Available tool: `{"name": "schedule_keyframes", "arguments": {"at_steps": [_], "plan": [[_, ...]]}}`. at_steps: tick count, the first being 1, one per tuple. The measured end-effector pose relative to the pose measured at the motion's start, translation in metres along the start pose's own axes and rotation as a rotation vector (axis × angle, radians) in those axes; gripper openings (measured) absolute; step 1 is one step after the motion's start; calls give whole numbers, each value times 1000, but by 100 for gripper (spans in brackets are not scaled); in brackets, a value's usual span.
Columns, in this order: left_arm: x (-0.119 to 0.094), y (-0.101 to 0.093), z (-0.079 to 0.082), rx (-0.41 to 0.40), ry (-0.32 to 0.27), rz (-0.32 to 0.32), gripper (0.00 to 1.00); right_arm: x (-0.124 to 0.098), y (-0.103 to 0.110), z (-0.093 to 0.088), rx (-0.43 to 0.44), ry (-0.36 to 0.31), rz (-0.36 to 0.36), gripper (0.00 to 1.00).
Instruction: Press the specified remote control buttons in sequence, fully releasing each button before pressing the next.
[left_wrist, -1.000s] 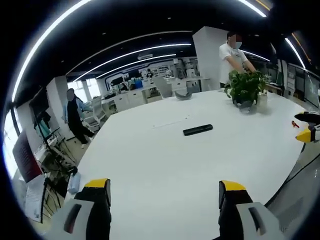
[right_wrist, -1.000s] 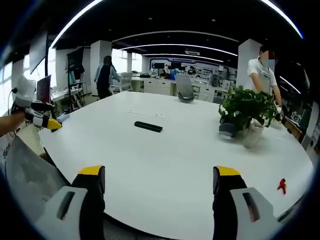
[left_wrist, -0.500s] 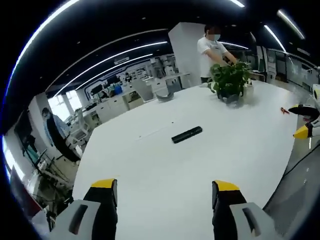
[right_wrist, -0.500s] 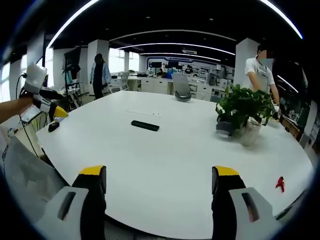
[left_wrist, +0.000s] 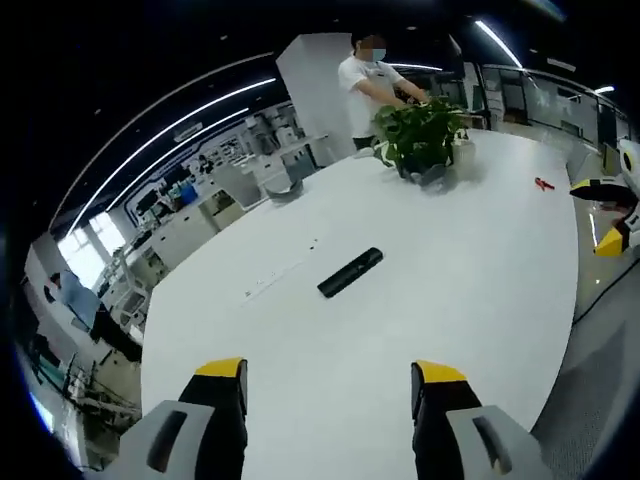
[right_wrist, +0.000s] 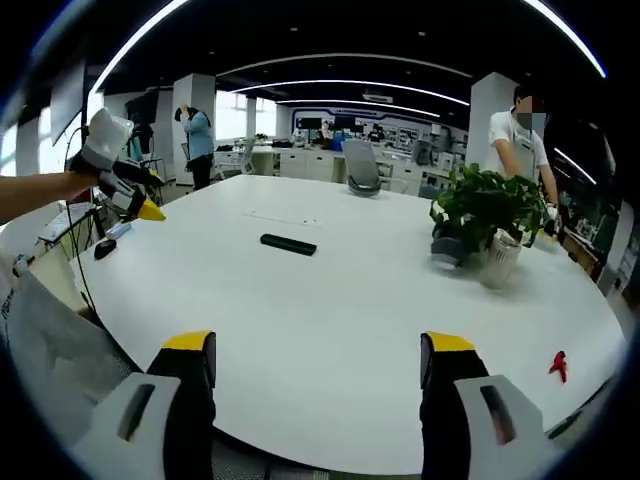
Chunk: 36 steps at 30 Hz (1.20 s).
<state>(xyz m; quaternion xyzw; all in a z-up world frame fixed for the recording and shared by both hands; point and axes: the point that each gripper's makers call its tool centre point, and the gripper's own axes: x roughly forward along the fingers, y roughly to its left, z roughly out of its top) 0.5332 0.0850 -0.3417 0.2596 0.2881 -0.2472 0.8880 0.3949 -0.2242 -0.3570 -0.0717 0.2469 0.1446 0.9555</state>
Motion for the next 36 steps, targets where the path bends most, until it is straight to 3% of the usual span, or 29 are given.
{"name": "schedule_keyframes", "arguments": {"at_steps": [8,21,24,26,31,36], "plan": [[22,4,7,24,4,-29,66,-1,0,0,5,3,2,86],[63,21,47,125,-20,-112,62,2,-2,-6,7,34,-6,84],[78,25,58,145,-35,-124,55,1,-3,-7,6,42,-13,83],[90,26,64,161,-35,-145,55,2,-3,-8,6,50,-14,83],[113,28,66,196,-10,-166,55,3,-3,-12,8,72,-9,82],[135,22,63,201,22,-233,55,4,-5,-13,15,77,-18,80]]}}
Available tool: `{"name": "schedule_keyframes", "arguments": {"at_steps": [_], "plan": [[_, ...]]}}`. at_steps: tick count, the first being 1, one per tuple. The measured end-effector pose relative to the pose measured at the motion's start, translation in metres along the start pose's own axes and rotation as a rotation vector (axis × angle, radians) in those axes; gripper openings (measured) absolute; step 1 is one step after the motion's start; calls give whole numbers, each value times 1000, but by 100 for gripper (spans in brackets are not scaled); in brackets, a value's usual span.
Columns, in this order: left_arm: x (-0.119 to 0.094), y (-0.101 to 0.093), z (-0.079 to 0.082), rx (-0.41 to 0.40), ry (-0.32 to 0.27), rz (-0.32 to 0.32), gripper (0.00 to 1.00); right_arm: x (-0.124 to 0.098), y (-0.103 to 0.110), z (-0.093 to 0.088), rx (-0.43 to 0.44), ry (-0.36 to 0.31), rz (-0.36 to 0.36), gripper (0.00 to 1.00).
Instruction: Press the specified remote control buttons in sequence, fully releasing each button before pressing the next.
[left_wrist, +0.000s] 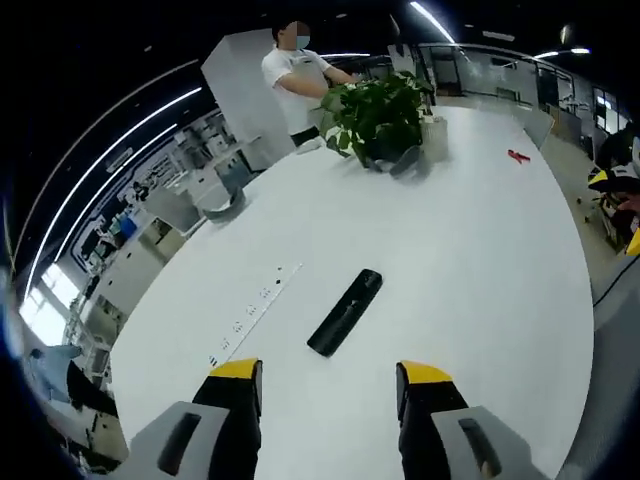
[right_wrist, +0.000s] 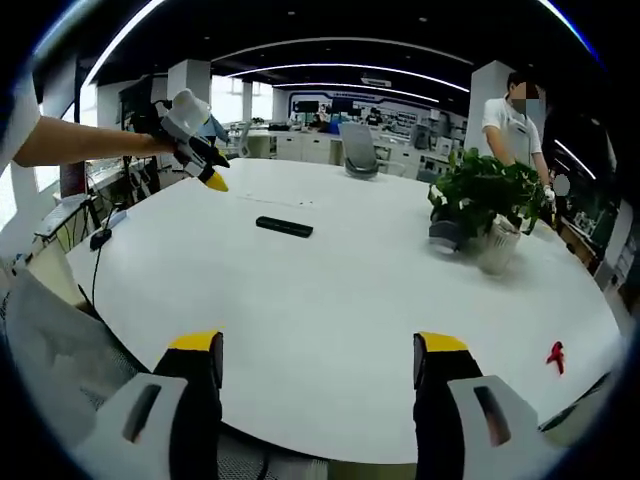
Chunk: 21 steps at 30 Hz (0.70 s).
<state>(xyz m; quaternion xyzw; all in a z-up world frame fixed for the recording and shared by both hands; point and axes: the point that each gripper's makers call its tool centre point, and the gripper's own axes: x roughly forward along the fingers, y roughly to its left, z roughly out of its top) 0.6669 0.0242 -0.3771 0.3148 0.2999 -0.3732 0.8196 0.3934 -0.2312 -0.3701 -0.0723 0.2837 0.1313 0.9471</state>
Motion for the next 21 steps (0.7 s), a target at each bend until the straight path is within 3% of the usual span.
{"name": "schedule_keyframes", "arguments": {"at_steps": [9,21], "plan": [[44,1,-1,94,50,-66,51,2,0,-4,5,21,0,79],[94,4,2,85,75,-224,43,4,-3,-8,14,52,-10,77]]}}
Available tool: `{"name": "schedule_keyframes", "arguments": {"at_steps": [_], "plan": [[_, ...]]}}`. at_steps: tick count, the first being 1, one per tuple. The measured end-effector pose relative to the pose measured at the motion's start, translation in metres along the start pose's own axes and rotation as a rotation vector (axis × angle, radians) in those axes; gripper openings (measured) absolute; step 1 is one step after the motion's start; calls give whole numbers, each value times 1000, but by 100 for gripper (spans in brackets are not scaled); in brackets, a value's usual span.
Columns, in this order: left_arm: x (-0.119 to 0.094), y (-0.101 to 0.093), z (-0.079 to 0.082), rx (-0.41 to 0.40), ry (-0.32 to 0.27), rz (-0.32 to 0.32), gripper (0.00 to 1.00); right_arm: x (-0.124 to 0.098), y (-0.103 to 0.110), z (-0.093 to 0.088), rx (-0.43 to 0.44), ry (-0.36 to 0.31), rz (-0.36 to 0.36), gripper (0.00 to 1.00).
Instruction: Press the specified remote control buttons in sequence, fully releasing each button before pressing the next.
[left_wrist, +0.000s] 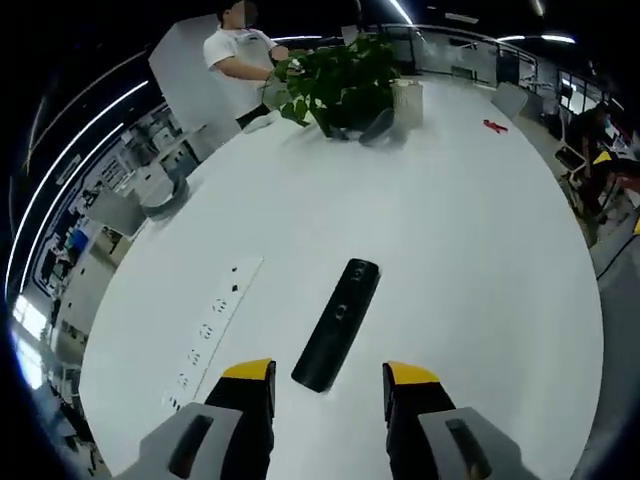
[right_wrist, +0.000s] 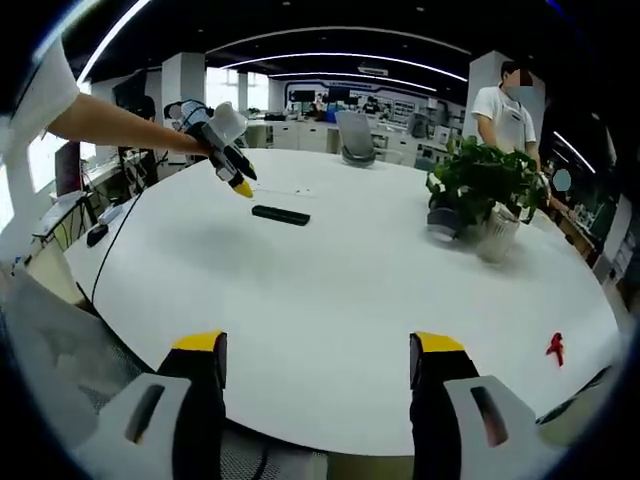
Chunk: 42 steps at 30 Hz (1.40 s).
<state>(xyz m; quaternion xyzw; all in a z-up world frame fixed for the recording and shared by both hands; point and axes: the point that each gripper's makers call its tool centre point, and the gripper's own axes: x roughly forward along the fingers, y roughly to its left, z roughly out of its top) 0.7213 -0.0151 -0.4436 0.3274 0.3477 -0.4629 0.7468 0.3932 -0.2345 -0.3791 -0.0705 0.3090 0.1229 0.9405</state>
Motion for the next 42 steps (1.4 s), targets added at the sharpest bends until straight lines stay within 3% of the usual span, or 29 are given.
{"name": "schedule_keyframes", "arguments": {"at_steps": [5,8,16,22,29,31,37,42], "plan": [[24,5,-9,-15,47,-62,42,1,-1,-2,2,12,-4,77],[37,2,-12,-69,51,-125,42,1,-3,-4,2,24,-11,77],[56,7,-19,-60,86,-134,39,2,-5,-6,8,34,-21,77],[66,7,-26,-103,123,-168,34,2,-5,-8,2,41,-19,76],[71,6,-30,-77,148,-175,29,3,-4,-9,-1,48,-16,76],[71,8,-33,13,152,-170,27,3,-3,-9,-5,51,-14,76],[71,1,-31,-12,195,-156,23,4,-1,-9,-9,50,-1,76],[68,-4,-32,1,184,-110,22,4,0,-9,-12,48,6,76]]}}
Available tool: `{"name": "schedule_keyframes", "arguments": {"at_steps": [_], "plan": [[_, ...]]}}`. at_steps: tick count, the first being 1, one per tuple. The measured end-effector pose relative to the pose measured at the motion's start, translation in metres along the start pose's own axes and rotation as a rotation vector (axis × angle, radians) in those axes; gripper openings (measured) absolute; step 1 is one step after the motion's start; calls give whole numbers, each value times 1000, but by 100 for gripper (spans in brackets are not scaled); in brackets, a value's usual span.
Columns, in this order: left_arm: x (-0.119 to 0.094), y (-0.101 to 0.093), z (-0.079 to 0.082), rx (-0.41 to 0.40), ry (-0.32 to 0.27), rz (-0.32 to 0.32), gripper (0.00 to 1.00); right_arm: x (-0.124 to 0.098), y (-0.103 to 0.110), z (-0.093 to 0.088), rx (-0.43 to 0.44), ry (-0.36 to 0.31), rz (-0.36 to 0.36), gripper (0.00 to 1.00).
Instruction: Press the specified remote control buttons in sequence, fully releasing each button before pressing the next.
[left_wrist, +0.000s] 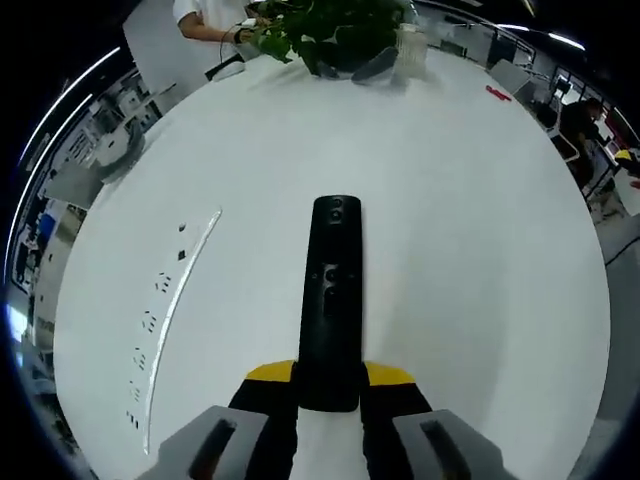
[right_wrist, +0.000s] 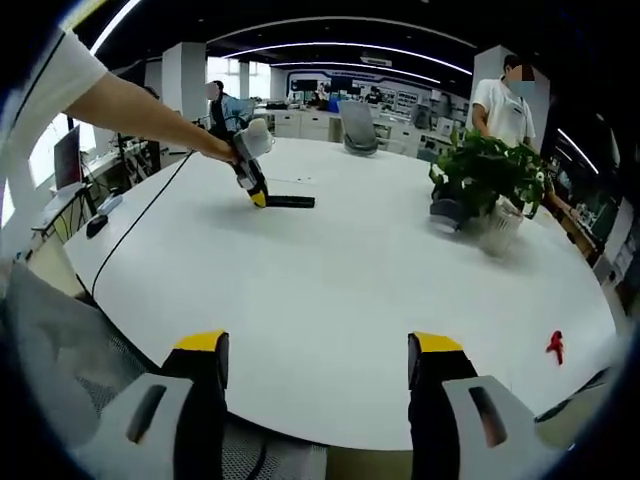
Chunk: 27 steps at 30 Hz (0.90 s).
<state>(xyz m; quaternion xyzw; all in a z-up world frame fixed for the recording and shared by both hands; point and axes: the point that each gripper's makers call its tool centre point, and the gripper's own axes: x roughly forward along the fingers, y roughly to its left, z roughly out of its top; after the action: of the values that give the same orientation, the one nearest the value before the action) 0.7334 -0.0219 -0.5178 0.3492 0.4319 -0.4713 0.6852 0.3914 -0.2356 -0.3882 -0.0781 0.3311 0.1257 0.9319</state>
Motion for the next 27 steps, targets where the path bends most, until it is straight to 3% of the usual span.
{"name": "schedule_keyframes", "arguments": {"at_steps": [10,18,27], "plan": [[-6,-38,-7,4,2,-28,22,-2,-2,2,11,-15,-7,75],[-8,-54,-13,28,23,-17,22,-1,4,2,-7,-13,15,74],[-11,-72,-19,-25,17,4,23,-3,5,3,2,-26,21,74]]}}
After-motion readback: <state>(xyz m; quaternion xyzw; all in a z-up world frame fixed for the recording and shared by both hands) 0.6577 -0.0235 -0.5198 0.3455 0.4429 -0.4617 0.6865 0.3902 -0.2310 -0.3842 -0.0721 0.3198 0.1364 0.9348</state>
